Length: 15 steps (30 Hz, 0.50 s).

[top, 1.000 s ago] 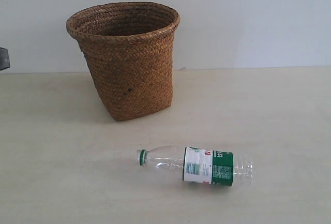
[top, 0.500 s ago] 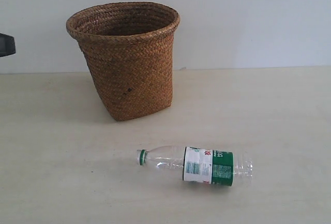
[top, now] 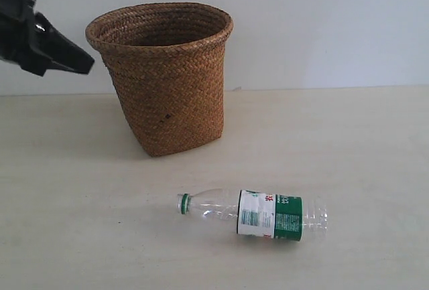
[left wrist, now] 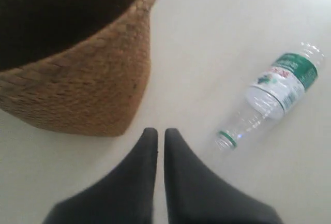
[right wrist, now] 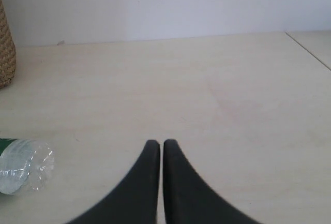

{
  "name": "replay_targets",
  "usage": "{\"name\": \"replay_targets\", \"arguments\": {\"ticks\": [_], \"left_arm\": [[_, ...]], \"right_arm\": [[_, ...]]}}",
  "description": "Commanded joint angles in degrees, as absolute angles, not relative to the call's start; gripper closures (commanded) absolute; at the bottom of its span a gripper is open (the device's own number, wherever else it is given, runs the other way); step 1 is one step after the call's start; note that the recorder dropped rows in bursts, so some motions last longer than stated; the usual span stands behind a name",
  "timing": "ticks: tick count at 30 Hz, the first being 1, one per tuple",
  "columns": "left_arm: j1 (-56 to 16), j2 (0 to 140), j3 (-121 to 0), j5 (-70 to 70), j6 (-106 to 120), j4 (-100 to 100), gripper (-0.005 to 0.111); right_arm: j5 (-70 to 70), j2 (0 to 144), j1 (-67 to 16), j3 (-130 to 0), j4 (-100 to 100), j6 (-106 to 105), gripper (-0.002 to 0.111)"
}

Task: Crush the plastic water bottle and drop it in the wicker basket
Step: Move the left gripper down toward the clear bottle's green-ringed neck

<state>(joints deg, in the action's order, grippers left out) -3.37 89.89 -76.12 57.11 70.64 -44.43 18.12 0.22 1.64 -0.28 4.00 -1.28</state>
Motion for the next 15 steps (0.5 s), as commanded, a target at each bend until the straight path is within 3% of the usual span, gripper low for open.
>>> {"name": "replay_targets", "arguments": {"ticks": [1,11,15], "left_arm": [[-5.95,98.38,-81.87,67.04,71.02,-40.32,0.103],[-20.68,105.56,-84.9,68.35,70.51,-27.46,0.1],[-26.04,107.45,-84.9,65.78,64.44,-19.37,0.081]], "right_arm": [[17.38,0.0,1.67,0.0,4.19,-1.37,0.108],[17.38,0.0,1.67,0.0,4.19,-1.37,0.108],[17.38,0.0,1.67,0.0,4.19,-1.37,0.108]]}}
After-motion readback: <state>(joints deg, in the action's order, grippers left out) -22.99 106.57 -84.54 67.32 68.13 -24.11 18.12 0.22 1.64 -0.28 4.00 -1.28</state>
